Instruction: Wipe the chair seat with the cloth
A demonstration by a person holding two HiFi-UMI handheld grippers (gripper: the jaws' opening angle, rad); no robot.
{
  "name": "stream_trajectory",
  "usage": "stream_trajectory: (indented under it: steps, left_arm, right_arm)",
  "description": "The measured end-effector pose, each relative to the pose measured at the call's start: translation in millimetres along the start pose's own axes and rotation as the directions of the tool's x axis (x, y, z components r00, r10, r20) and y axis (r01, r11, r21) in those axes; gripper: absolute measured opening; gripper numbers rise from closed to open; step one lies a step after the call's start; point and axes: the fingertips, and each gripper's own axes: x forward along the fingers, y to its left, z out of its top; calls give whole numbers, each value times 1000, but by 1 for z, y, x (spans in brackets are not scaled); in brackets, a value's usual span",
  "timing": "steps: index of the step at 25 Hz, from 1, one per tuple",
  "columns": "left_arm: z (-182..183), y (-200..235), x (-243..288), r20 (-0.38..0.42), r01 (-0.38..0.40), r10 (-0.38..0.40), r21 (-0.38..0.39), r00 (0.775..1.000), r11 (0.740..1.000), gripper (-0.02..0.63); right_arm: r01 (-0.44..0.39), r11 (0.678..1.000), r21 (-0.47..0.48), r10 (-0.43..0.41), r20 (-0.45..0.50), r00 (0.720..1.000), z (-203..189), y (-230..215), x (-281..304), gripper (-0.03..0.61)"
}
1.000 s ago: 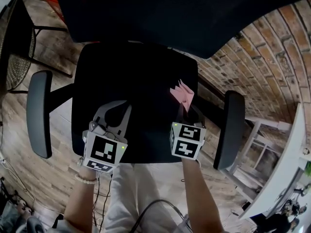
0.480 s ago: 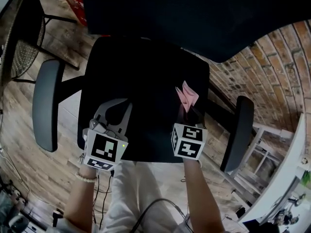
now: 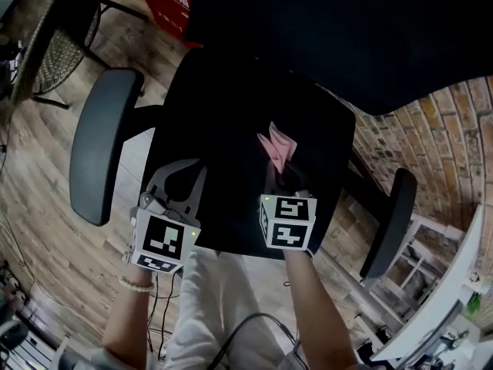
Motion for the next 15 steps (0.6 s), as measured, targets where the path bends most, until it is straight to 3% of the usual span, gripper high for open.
stream_trajectory:
  steps: [7, 15]
  left_arm:
    - [-22, 9, -25, -16, -47, 46, -47, 999, 998, 18]
    - [-37, 14, -48, -19, -91, 90, -90, 996, 992, 18]
  right_arm:
    - [-168, 978, -121, 171, 14, 985, 23, 73, 14, 55]
    - [-315, 923, -220, 327, 22, 945, 45, 140, 20, 55]
